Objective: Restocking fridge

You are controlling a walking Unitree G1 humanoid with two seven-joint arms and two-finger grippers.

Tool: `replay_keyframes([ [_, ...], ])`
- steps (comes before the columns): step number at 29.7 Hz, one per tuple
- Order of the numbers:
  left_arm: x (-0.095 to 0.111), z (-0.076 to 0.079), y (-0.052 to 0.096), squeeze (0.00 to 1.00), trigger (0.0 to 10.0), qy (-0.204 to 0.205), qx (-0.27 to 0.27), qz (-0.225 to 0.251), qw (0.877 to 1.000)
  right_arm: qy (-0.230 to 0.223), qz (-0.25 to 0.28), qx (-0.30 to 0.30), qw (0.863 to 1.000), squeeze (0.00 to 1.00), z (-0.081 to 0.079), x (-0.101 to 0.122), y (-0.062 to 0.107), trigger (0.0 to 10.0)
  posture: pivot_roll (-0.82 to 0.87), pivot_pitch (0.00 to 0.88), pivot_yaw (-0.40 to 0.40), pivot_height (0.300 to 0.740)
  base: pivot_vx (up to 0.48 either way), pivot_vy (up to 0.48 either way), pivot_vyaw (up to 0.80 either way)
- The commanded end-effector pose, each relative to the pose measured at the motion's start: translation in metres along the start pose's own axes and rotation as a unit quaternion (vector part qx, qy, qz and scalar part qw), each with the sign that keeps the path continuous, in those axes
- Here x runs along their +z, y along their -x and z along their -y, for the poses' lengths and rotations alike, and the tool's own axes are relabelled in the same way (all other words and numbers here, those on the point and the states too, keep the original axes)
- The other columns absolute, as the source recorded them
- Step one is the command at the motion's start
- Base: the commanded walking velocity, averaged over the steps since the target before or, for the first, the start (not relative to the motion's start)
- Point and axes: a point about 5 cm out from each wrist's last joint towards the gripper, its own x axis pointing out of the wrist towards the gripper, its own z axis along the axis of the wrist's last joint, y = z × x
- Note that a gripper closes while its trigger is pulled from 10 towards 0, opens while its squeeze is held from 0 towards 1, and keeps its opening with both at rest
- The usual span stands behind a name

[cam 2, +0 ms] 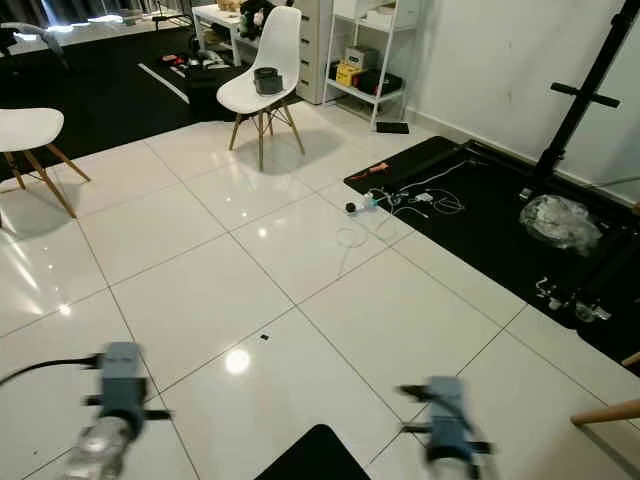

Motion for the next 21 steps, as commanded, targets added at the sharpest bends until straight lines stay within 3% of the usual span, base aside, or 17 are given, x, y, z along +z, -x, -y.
replay_keyframes([
  [1,0.001,0.002,-0.001,0.0,10.0,-0.009,-0.011,-0.003,1.0,0.001,0.019,0.004,1.0,0.0,0.001,0.007,-0.002,10.0,0.02,0.042,0.005,0.74,0.0,0.0,0.0],
  [2,0.003,0.008,-0.003,0.0,10.0,-0.005,-0.025,0.0,1.0,-0.002,0.029,0.016,0.999,0.0,-0.006,0.011,-0.002,10.0,0.02,0.042,0.003,0.74,0.0,0.0,0.0],
  [4,0.003,0.008,-0.003,0.0,10.0,-0.005,-0.025,0.0,1.0,-0.002,0.029,0.016,0.999,0.0,-0.006,0.011,-0.002,10.0,0.02,0.042,0.003,0.74,0.0,0.0,0.0],
  [6,0.02,0.032,-0.007,0.0,10.0,0.013,-0.093,0.029,0.995,-0.028,0.085,0.058,0.994,0.0,-0.028,0.038,-0.006,10.0,0.01,0.042,0.002,0.74,0.0,0.0,0.0],
  [7,0.02,0.032,-0.007,0.0,10.0,0.013,-0.093,0.029,0.995,-0.028,0.085,0.058,0.994,0.0,-0.028,0.038,-0.006,10.0,0.01,0.042,0.002,0.74,0.0,0.0,0.0],
  [9,0.043,0.049,-0.009,0.0,10.0,0.027,-0.148,0.082,0.985,-0.065,0.147,0.078,0.984,0.0,-0.037,0.07,-0.009,10.0,0.01,0.042,0.001,0.74,0.0,0.0,0.0],
  [11,0.061,0.055,-0.007,0.0,10.0,0.034,-0.171,0.126,0.977,-0.091,0.191,0.076,0.974,0.0,-0.035,0.093,-0.01,10.0,0.02,0.043,0.0,0.74,0.0,0.0,0.0],
  [15,0.075,0.06,-0.005,0.0,10.0,0.036,-0.186,0.155,0.969,-0.107,0.225,0.069,0.966,0.0,-0.03,0.111,-0.011,10.0,0.02,0.043,-0.001,0.74,0.0,0.0,0.0],
  [18,0.105,0.064,0.001,0.0,10.0,0.032,-0.199,0.216,0.955,-0.117,0.285,0.05,0.95,0.0,-0.015,0.143,-0.011,10.0,0.02,0.047,-0.003,0.74,0.0,0.0,0.0],
  [20,0.105,0.064,0.001,0.0,10.0,0.032,-0.199,0.216,0.955,-0.117,0.285,0.05,0.95,0.0,-0.015,0.143,-0.011,10.0,0.02,0.047,-0.003,0.74,0.0,0.0,0.0],
  [21,0.124,0.066,0.005,0.0,10.0,0.018,-0.2,0.251,0.947,-0.123,0.322,0.038,0.938,0.0,-0.005,0.164,-0.009,10.0,0.02,0.049,-0.004,0.74,0.0,0.0,0.0],
])
